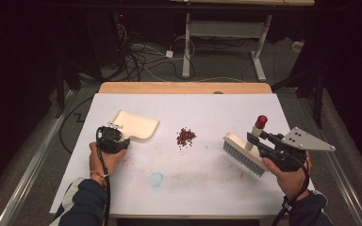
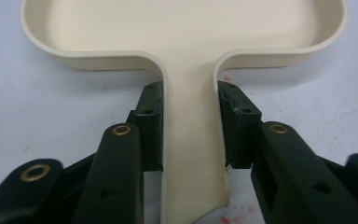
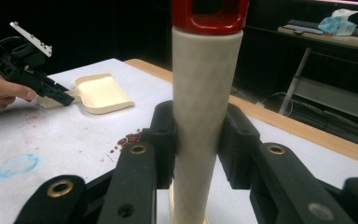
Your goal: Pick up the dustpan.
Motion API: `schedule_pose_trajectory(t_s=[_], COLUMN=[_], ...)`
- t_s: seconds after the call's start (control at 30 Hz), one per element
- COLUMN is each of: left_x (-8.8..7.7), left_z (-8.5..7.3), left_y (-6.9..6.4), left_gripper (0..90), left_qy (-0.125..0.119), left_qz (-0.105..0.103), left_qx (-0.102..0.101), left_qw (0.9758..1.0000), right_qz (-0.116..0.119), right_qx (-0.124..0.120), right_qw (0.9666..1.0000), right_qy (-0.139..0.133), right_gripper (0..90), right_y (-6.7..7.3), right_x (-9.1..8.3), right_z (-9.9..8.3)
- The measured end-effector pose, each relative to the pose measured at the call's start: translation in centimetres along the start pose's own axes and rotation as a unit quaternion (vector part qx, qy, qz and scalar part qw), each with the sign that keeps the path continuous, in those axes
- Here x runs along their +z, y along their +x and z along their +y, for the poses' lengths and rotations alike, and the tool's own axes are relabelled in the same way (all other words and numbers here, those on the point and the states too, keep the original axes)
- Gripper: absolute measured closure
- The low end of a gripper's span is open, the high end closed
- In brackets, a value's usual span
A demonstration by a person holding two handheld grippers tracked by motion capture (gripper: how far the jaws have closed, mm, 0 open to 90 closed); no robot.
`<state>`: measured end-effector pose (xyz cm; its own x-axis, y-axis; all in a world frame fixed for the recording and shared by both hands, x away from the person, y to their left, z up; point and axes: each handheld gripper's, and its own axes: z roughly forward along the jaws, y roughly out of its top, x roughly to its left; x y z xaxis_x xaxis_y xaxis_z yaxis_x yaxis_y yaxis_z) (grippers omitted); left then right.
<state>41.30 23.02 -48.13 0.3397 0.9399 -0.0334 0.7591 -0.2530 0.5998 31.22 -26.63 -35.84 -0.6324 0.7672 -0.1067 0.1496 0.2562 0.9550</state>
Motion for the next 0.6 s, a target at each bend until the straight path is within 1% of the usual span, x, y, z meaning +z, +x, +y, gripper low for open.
schedule_pose_trajectory(t_s=[0.07,0.23,0.33,0.37,0.4,0.5,0.6], left_x=[0.0,-0.4,-1.2,-1.6,-1.6,-2.2,-3.2], left_z=[0.0,0.1,0.3,0.2,0.2,0.0,-0.3], left_y=[0.0,-0.1,0.0,-0.1,-0.1,-0.5,-0.8], left_gripper=[63.8,64.0,64.1,64.1,64.1,64.2,64.2], left_qy=[-0.001,-0.005,-0.012,-0.017,-0.017,-0.013,-0.014], left_qz=[-0.002,0.004,-0.001,-0.007,-0.007,-0.01,-0.012], left_qx=[-0.002,0.004,0.006,0.005,0.005,0.016,0.028], left_qw=[1.0,1.0,0.9999,0.9998,0.9998,0.9997,0.9995], right_qz=[0.001,0.001,-0.002,-0.004,-0.004,-0.003,-0.002], right_qx=[0.0,0.001,0.005,0.005,0.005,0.006,0.006], right_qw=[1.0,1.0,1.0,1.0,1.0,1.0,1.0], right_qy=[0.001,0.0,-0.002,-0.002,-0.003,-0.003,-0.002], right_gripper=[69.9,69.9,69.9,69.9,69.9,69.9,69.9], right_y=[0.0,0.1,-0.1,-0.2,-0.2,-0.2,-0.2], right_x=[0.1,0.1,0.0,0.0,0.0,0.0,0.0], right_z=[0.0,-0.1,-0.1,-0.1,-0.1,-0.2,-0.1])
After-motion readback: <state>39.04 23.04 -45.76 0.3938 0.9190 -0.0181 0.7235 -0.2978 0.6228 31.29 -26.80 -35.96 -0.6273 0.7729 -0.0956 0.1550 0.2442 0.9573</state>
